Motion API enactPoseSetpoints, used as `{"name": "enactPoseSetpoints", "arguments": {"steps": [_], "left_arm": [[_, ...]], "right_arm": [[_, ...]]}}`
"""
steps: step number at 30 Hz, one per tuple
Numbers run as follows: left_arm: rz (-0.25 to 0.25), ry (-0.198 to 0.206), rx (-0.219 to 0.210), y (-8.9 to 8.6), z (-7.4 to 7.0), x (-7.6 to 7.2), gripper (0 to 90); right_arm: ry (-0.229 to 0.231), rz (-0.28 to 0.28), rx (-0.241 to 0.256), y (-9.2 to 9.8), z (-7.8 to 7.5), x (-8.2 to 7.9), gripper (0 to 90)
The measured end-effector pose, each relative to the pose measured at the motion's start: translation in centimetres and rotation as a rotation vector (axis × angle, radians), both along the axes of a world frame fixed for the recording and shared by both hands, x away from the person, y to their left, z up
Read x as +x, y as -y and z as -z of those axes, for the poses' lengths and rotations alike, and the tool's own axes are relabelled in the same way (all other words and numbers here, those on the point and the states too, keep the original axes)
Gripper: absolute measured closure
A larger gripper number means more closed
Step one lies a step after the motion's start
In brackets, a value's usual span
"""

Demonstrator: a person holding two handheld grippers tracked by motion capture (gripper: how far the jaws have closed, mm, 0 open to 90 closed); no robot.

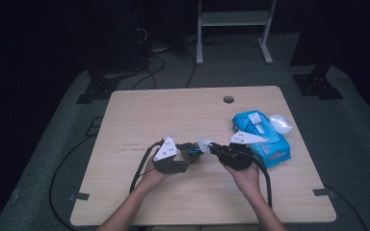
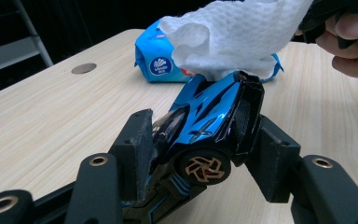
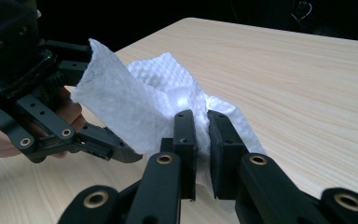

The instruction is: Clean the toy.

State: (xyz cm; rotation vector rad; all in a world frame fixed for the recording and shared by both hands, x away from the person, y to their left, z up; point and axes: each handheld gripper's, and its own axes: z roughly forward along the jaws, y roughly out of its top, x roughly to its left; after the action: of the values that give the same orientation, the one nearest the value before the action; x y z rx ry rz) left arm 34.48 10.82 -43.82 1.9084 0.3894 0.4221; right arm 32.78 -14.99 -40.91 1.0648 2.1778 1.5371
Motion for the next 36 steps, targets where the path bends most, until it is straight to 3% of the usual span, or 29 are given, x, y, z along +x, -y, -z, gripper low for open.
{"name": "enactPoseSetpoints", "arguments": {"steps": [10, 14, 19, 28, 32, 36], "left_arm": [[-0.004, -0.004, 0.014, 0.0, 0.3, 0.0, 41.5], [-0.003, -0.029, 0.025, 0.0, 0.6, 0.1, 41.3], [0.002, 0.007, 0.11, 0.9, 1.2, -0.1, 38.7], [0.001, 0.034, 0.172, 1.4, 1.7, -0.2, 36.7], [0.017, 0.003, 0.163, 1.5, 2.0, -0.1, 37.0], [-0.009, -0.002, 0.159, 1.1, 2.0, 0.2, 36.8]], "right_arm": [[-0.009, 0.005, -0.004, -0.1, 0.3, 0.0, 81.9], [-0.016, 0.009, -0.007, -0.1, 0.6, 0.1, 81.9], [-0.032, 0.01, -0.015, -0.3, 1.3, 0.3, 81.8], [-0.063, 0.033, -0.026, 0.5, 2.3, 0.9, 81.7], [-0.069, 0.037, -0.028, 0.7, 2.7, 0.9, 81.6], [-0.068, 0.042, -0.027, 1.0, 2.8, 0.9, 81.6]]}}
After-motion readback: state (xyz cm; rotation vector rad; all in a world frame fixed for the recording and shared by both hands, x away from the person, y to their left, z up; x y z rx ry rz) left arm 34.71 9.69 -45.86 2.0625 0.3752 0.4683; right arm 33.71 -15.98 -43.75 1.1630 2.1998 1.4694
